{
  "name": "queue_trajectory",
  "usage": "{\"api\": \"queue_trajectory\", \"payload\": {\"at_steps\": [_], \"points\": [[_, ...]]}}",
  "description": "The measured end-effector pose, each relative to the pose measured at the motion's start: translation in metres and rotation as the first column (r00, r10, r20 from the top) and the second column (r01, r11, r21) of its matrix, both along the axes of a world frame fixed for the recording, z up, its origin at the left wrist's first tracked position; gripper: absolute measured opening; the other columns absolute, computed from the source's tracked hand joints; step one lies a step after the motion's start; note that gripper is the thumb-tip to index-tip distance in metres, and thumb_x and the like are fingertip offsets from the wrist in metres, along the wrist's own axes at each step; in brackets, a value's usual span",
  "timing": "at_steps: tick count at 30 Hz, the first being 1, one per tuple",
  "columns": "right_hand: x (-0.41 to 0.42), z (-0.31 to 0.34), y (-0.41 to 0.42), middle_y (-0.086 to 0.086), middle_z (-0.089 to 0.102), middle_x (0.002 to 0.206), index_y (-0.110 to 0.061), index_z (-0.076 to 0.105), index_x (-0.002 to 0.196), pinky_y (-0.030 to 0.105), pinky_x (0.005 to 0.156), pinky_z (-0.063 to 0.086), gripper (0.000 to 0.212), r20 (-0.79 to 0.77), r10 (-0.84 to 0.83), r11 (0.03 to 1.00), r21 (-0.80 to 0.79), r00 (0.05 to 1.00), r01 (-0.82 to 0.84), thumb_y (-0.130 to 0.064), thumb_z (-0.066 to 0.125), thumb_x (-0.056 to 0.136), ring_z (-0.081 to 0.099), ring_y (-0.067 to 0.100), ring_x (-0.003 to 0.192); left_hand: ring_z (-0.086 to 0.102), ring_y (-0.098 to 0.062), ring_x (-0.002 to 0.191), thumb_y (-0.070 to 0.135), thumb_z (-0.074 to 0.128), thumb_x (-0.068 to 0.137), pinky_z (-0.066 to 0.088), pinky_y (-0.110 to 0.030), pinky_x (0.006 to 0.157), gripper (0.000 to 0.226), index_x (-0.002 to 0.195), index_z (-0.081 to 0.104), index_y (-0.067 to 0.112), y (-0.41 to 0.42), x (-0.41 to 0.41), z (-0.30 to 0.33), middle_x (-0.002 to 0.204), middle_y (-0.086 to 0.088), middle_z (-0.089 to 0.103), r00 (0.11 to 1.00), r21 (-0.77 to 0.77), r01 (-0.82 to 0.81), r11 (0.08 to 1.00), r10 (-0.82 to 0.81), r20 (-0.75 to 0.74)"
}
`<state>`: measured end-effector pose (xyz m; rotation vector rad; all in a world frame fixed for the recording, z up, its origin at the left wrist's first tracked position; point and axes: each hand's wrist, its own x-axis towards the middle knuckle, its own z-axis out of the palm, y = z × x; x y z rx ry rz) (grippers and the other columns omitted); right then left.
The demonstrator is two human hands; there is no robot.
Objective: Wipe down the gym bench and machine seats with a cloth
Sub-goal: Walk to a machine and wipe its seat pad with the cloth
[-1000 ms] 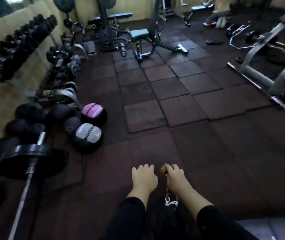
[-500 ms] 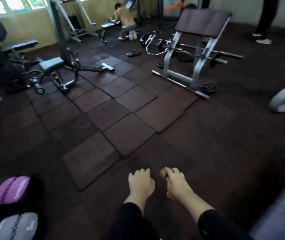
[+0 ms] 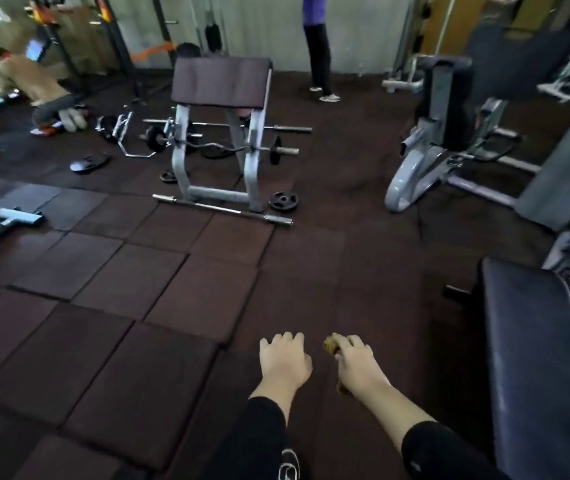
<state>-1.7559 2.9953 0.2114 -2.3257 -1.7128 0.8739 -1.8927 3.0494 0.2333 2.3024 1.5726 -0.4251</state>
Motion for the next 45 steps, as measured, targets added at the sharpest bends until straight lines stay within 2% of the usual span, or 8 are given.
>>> {"api": "queue_trajectory", "payload": {"at_steps": [7, 11, 16, 30, 36, 45], "points": [[0.048, 0.012, 0.089, 0.007, 0.032, 0.143, -0.019, 0.027, 0.146, 0.038, 0.102, 0.034, 0.048, -0.07, -0.291, 0.954, 0.057, 0.954, 0.296, -0.016, 0.037, 0.099, 0.037, 0.032, 0.121, 0.043, -0.023, 0.129, 0.032, 0.036, 0.098, 0.028, -0.044, 0.106, 0.049, 0.146, 0.034, 0.023, 0.113, 0.058, 0.005, 0.139, 0.0, 0.049, 0.986, -0.023, 0.163, 0.986, -0.162, 0.03], [0.089, 0.01, 0.16, 0.006, 0.027, 0.146, -0.013, 0.026, 0.146, 0.035, 0.105, 0.029, 0.053, -0.047, -0.284, 0.959, 0.007, 0.958, 0.285, -0.013, 0.045, 0.096, 0.035, 0.032, 0.125, 0.043, -0.023, 0.128, 0.033, 0.037, 0.097, 0.029, -0.045, 0.104, 0.048, 0.144, 0.037, 0.022, 0.195, 0.106, 0.0, 0.137, -0.001, 0.049, 0.974, -0.01, 0.224, 0.975, -0.224, 0.023], [0.165, -0.008, 0.276, 0.009, 0.032, 0.143, -0.018, 0.029, 0.145, 0.036, 0.102, 0.034, 0.048, -0.119, -0.385, 0.921, 0.021, 0.915, 0.39, -0.015, 0.039, 0.098, 0.039, 0.034, 0.123, 0.045, -0.024, 0.126, 0.031, 0.037, 0.097, 0.03, -0.045, 0.104, 0.045, 0.141, 0.04, 0.022, 0.311, 0.182, -0.005, 0.135, -0.001, 0.051, 0.968, 0.014, 0.249, 0.968, -0.249, 0.03], [0.325, -0.006, 0.561, 0.008, 0.037, 0.136, -0.018, 0.037, 0.14, 0.039, 0.101, 0.038, 0.042, -0.179, -0.375, 0.92, 0.048, 0.91, 0.388, -0.016, 0.039, 0.098, 0.04, 0.03, 0.122, 0.043, -0.024, 0.128, 0.033, 0.035, 0.099, 0.028, -0.046, 0.105, 0.043, 0.14, 0.041, 0.023, 0.586, 0.33, 0.004, 0.137, 0.0, 0.05, 0.98, -0.015, 0.198, 0.98, -0.197, 0.018], [0.391, -0.027, 0.7, 0.008, 0.037, 0.137, -0.017, 0.035, 0.141, 0.041, 0.104, 0.035, 0.044, -0.172, -0.408, 0.907, 0.036, 0.896, 0.42, -0.016, 0.04, 0.098, 0.041, 0.033, 0.122, 0.043, -0.024, 0.128, 0.034, 0.036, 0.098, 0.029, -0.045, 0.104, 0.045, 0.141, 0.04, 0.023, 0.734, 0.402, -0.002, 0.137, -0.001, 0.049, 0.964, -0.01, 0.266, 0.964, -0.266, 0.01], [0.488, -0.025, 0.854, 0.008, 0.039, 0.136, -0.018, 0.038, 0.139, 0.041, 0.103, 0.038, 0.043, -0.191, -0.569, 0.81, 0.037, 0.8, 0.585, -0.015, 0.042, 0.097, 0.042, 0.032, 0.121, 0.044, -0.025, 0.127, 0.034, 0.034, 0.098, 0.03, -0.043, 0.101, 0.044, 0.139, 0.043, 0.022, 0.928, 0.505, 0.009, 0.136, -0.002, 0.05, 0.94, -0.043, 0.341, 0.939, -0.341, -0.014]]}}
